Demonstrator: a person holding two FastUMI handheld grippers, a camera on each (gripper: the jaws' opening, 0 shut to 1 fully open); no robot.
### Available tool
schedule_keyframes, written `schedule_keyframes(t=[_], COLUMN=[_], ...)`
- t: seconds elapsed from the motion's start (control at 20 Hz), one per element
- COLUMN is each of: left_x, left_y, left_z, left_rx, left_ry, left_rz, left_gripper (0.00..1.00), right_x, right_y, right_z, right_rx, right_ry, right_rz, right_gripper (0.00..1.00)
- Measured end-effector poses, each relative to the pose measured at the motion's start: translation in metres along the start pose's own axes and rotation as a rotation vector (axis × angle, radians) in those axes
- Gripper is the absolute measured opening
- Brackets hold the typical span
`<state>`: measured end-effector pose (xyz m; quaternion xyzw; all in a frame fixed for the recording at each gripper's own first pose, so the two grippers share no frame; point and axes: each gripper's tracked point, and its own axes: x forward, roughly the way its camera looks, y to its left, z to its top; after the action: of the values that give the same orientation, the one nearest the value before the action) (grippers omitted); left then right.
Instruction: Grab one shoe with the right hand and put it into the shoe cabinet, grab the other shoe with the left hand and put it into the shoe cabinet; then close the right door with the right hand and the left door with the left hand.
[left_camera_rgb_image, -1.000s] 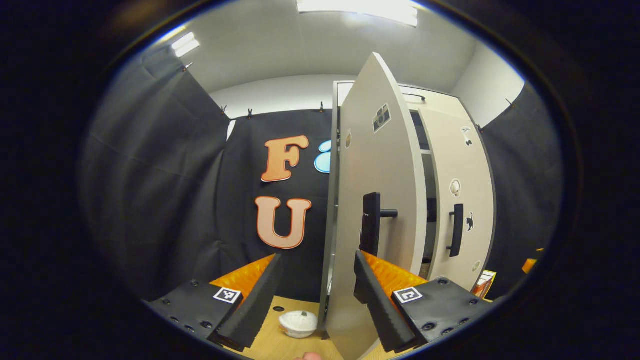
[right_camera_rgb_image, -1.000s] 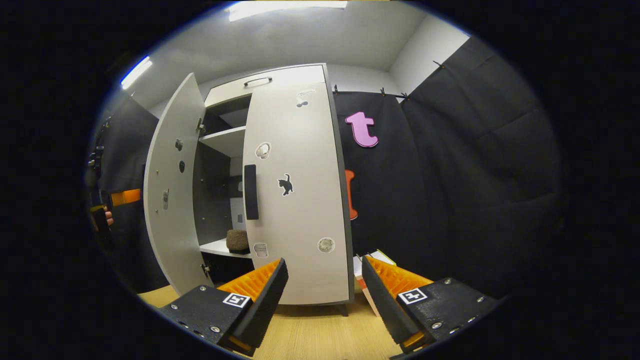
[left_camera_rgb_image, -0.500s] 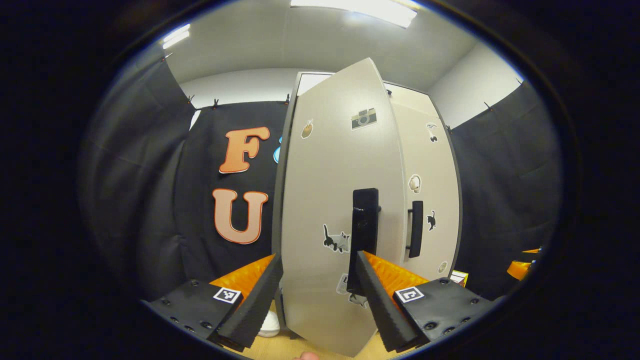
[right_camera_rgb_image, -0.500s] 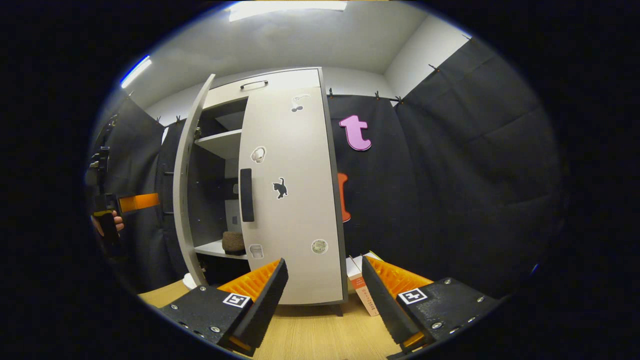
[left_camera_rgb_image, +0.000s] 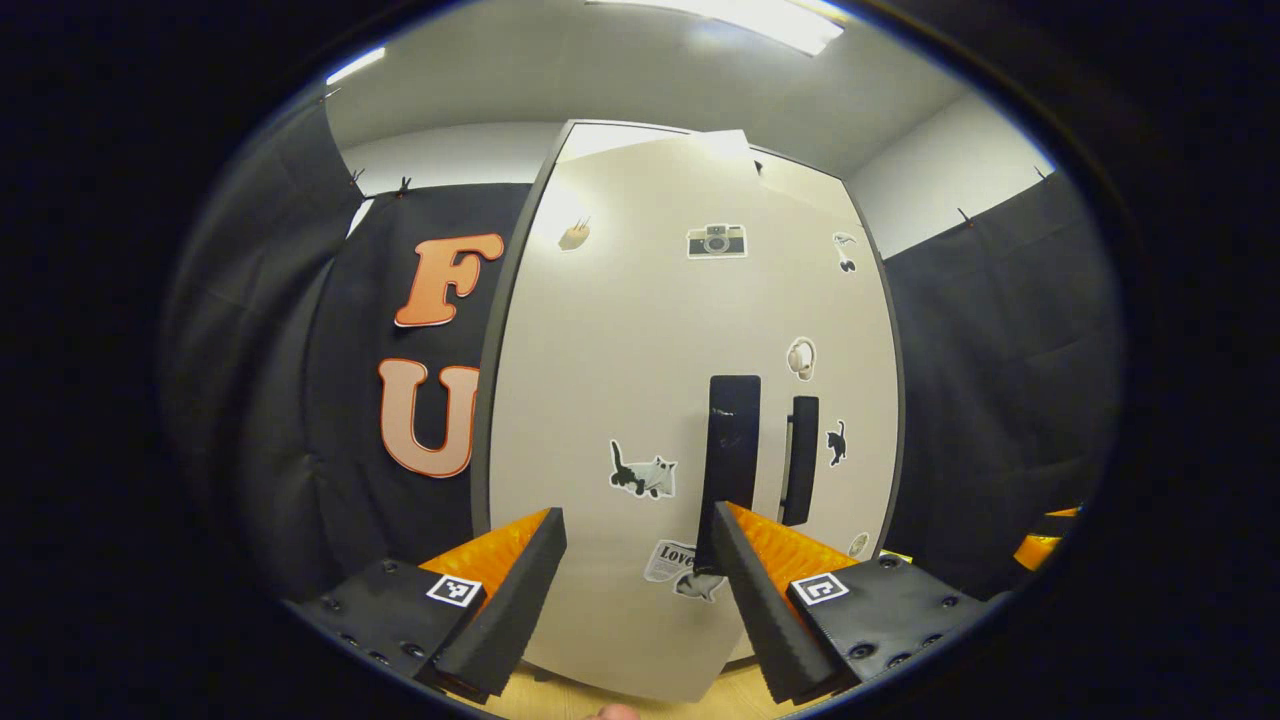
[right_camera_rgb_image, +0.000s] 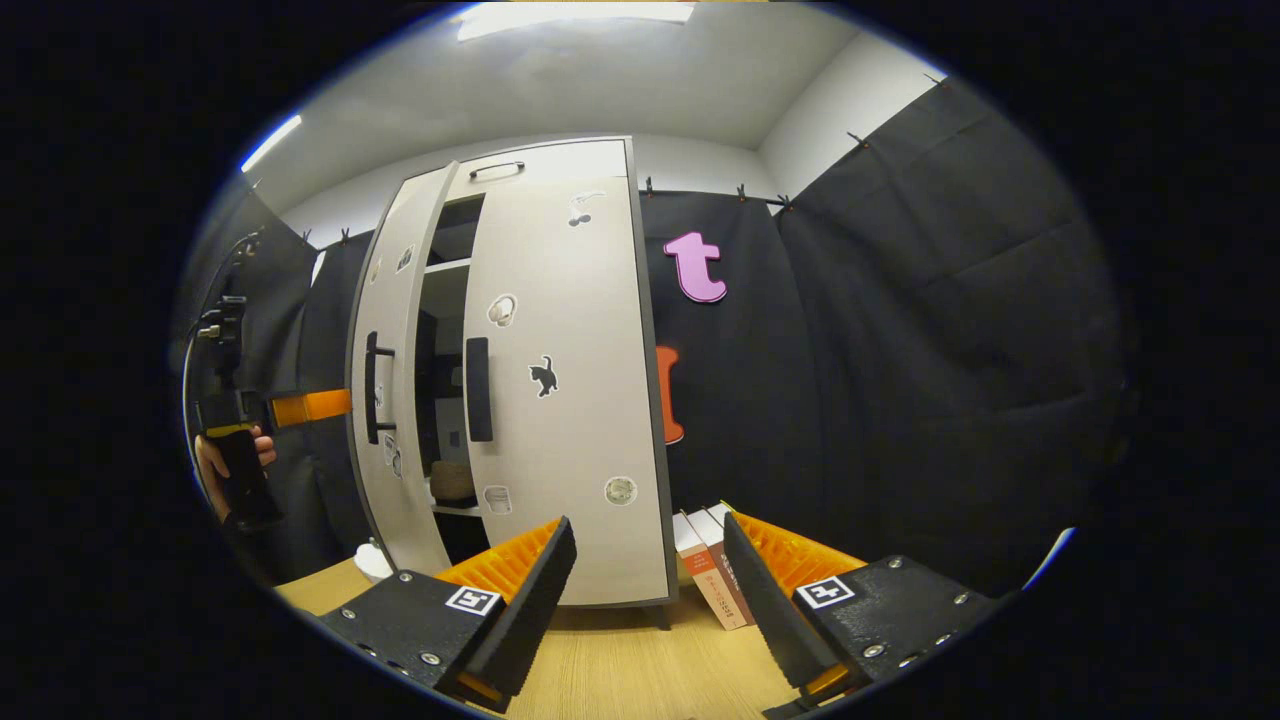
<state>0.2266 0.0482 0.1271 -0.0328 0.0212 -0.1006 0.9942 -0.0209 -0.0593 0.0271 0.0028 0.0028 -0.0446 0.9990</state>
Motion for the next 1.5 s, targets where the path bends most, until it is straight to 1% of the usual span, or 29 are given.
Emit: schedule_keyframes(t=[0.05, 0.35, 0.65, 1.05, 1.15, 1.25, 1.3, 1.35, 1.5], left_x=[0.007, 0.040, 0.067, 0.079, 0.075, 0.065, 0.057, 0.049, 0.018], left_y=[0.001, -0.015, -0.021, -0.025, -0.024, -0.027, -0.027, -0.023, -0.015], left_z=[-0.002, -0.013, -0.020, -0.023, -0.024, -0.023, -0.019, -0.015, -0.002], left_rx=[0.000, 0.019, -0.015, 0.017, 0.014, -0.022, -0.034, -0.034, -0.009], left_ry=[0.003, 0.018, 0.025, 0.022, 0.029, 0.029, 0.018, 0.007, -0.021], left_rz=[0.003, -0.010, -0.010, 0.000, 0.011, 0.001, -0.003, 0.006, 0.028], left_gripper=[0.96, 0.96, 0.96, 0.96, 0.96, 0.97, 0.99, 0.97, 0.96], right_x=[-0.001, -0.003, -0.006, -0.010, -0.010, -0.010, -0.010, -0.009, -0.006], right_y=[-0.001, -0.015, -0.029, -0.034, -0.033, -0.031, -0.029, -0.027, -0.015], right_z=[0.000, -0.001, 0.000, 0.003, 0.003, 0.004, 0.005, 0.005, 0.003], right_rx=[-0.001, 0.001, -0.002, -0.007, -0.008, -0.009, -0.013, -0.016, -0.006], right_ry=[-0.001, 0.005, 0.001, 0.003, 0.004, 0.001, 0.000, 0.000, 0.000], right_rz=[-0.003, -0.038, -0.072, -0.077, -0.070, -0.061, -0.055, -0.048, -0.015], right_gripper=[0.92, 0.92, 0.92, 0.92, 0.92, 0.92, 0.92, 0.92, 0.92])
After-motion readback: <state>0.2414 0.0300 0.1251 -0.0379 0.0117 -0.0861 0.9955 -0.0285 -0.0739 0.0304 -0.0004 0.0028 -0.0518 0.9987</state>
